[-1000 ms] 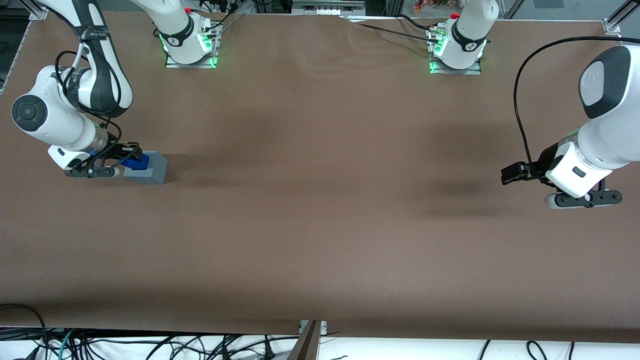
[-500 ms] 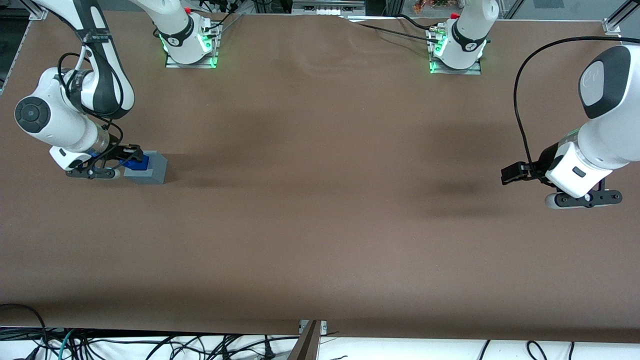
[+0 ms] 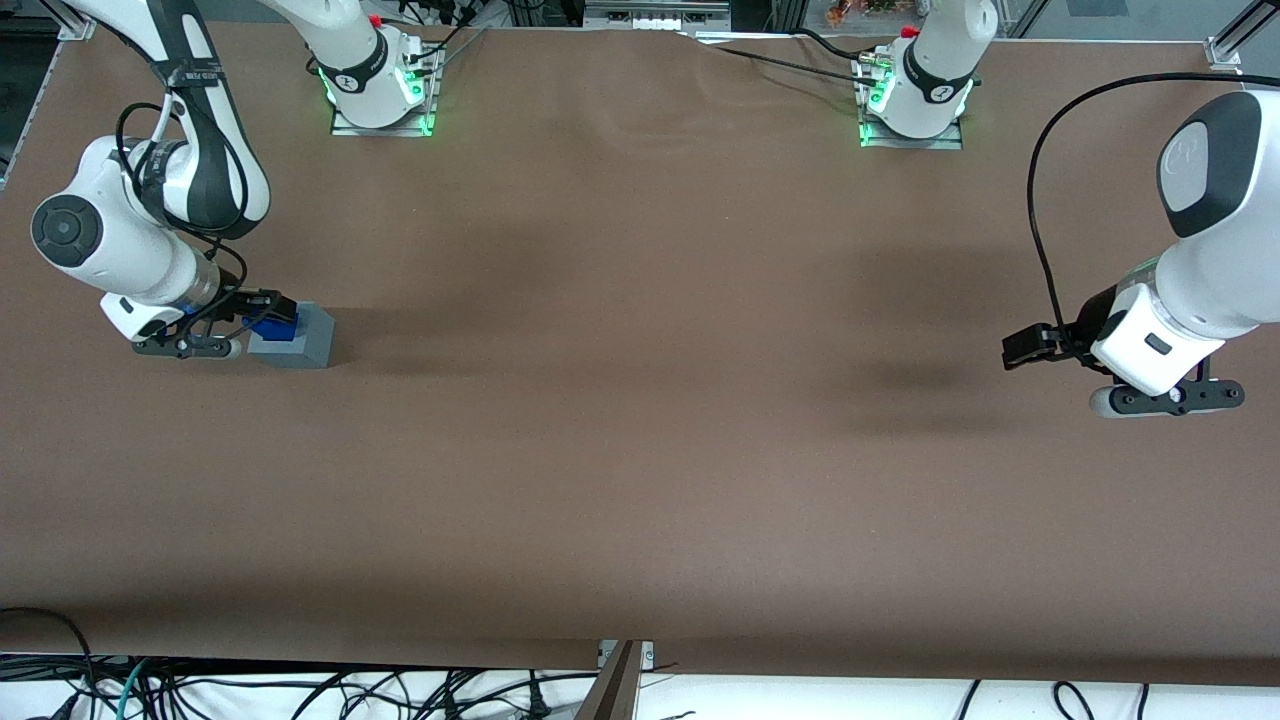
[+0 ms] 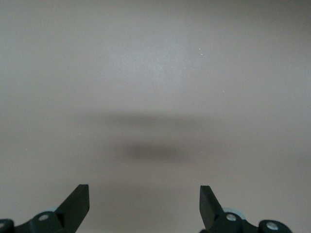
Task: Insert blue part into gray base with right arm
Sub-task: 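Open the right gripper and lift away from the blue part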
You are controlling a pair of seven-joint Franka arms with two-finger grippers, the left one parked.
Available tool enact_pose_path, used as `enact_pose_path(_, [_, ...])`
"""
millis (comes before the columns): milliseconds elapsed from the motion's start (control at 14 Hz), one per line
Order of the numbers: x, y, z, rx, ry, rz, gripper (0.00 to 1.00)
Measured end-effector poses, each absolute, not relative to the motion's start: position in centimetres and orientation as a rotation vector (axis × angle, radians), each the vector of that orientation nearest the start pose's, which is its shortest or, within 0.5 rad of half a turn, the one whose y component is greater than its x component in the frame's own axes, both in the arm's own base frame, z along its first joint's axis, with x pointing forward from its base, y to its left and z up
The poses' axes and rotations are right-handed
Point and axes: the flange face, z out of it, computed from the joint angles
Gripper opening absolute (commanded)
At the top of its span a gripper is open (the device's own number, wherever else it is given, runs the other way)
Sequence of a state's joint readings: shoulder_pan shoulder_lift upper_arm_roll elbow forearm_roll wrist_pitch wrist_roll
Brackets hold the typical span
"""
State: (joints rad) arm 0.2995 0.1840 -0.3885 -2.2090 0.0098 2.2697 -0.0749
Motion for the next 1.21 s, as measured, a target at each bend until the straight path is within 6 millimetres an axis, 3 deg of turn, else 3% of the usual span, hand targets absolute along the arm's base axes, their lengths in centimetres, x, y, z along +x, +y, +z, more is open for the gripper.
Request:
enact_pose_path(143, [53.3,-4.5,30.2,-3.183,0.026,0.188,0.99])
enact_pose_path(286, [53.7,-4.0,32.5,-3.168,0.017,0.227,0.99])
enact_pose_path(429, [54.8,-3.3,36.9,-3.154,0.030,0.270,0.99])
enact_pose_path(786, [56.5,0.1,50.5,-3.144,0.094,0.364,0.99])
enact_pose_path(929, [56.4,0.1,53.5,-3.143,0.099,0.364,0.99])
enact_pose_path(1214, [56.5,-0.2,57.7,-3.149,0.109,0.290,0.99])
